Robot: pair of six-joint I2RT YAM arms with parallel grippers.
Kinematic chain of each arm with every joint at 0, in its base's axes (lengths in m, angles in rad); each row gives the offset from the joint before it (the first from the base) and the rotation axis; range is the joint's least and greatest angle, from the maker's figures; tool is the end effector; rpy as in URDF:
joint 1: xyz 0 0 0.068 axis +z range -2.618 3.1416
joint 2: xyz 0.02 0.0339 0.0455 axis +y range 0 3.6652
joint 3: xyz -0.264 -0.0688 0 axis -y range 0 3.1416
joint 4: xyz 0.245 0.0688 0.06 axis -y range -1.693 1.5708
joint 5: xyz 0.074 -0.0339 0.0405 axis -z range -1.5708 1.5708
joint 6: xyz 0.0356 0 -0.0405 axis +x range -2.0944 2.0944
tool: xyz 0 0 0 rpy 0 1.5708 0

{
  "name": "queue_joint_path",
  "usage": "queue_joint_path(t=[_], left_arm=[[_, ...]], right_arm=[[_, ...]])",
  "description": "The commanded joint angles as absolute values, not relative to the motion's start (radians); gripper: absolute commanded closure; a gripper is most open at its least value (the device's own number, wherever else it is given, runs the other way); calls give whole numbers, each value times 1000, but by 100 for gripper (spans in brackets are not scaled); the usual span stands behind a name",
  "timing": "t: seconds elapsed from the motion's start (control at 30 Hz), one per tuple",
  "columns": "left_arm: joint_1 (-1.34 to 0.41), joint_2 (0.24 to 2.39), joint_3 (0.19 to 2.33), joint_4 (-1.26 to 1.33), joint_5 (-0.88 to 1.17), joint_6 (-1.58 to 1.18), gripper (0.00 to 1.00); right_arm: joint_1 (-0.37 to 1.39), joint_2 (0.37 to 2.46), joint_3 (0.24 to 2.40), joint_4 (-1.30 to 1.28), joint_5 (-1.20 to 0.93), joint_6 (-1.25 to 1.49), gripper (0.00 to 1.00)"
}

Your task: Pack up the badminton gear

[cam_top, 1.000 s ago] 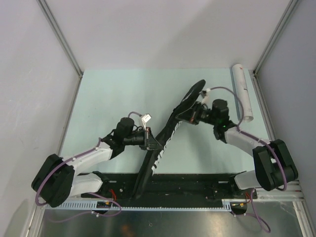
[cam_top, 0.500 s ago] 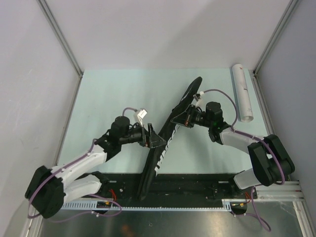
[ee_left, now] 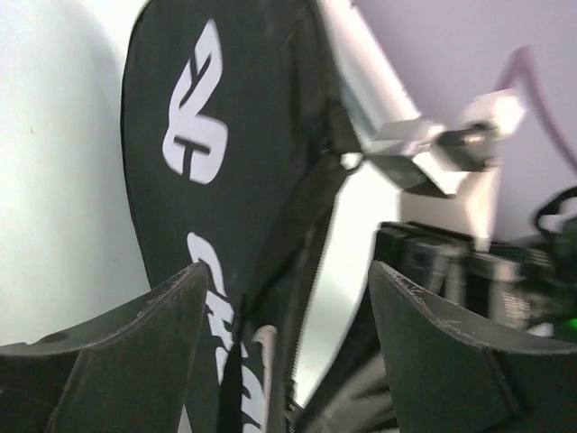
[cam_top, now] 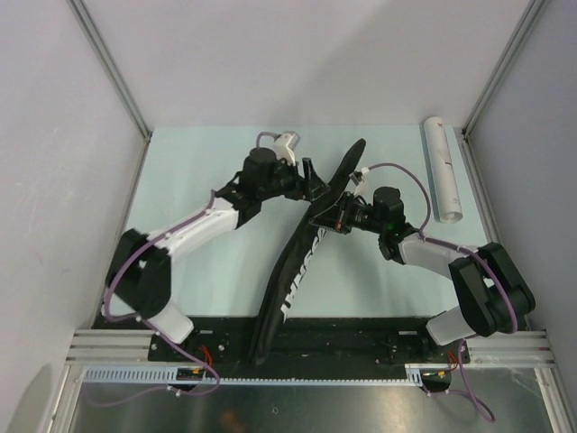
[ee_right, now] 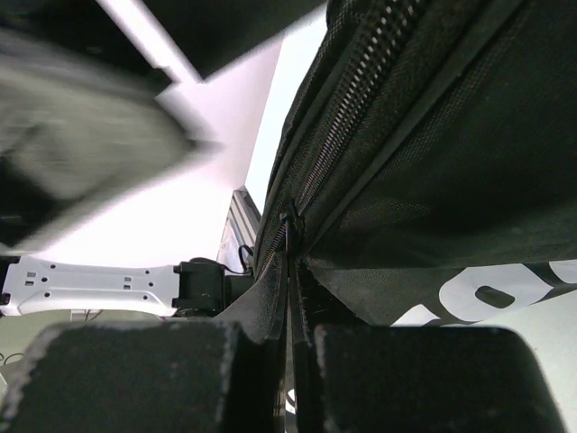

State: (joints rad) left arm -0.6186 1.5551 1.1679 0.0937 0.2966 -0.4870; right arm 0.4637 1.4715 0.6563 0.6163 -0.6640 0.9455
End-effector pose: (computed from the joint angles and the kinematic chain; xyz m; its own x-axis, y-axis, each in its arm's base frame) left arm 0.2944 -0.2223 0.3093 -0.5745 -0.1404 -0.8064 0.5812 0.6237 -0.5227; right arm 0.2635 0.1563 0.2189 -0.8271 0.3003 -0.4751 -0.3792 0.3258 0.8661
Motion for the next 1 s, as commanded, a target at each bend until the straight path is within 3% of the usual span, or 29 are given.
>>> queue_joint_path(t=[0.0, 0.13, 0.23, 0.27, 0.33, 0.37, 0.67, 0.97], left_arm=[[-615, 1657, 1261, 77, 373, -478, 24], [-626, 1721, 1295, 81, 373, -482, 25], [-626, 1762, 1308, 81, 394, -492, 37], [-626, 1781, 1319, 81, 391, -495, 54], [-614, 1786, 1325, 81, 361, -508, 79], [-608, 1781, 1328, 81, 336, -518, 99], [-485, 1545, 1301, 49, -165, -517, 100], [-187, 1532, 1270, 17, -163, -607, 100]], right_arm=[[476, 1437, 658, 627, -684, 919, 100], [483, 1445, 657, 643, -687, 928, 100], [492, 1457, 658, 657, -684, 934, 100], [495, 1459, 658, 658, -681, 934, 100], [506, 1465, 660, 663, -675, 936, 100], [512, 1468, 660, 661, -673, 936, 100], [678, 1421, 722, 471, -598, 819, 100], [831, 1397, 721, 281, -489, 712, 100]])
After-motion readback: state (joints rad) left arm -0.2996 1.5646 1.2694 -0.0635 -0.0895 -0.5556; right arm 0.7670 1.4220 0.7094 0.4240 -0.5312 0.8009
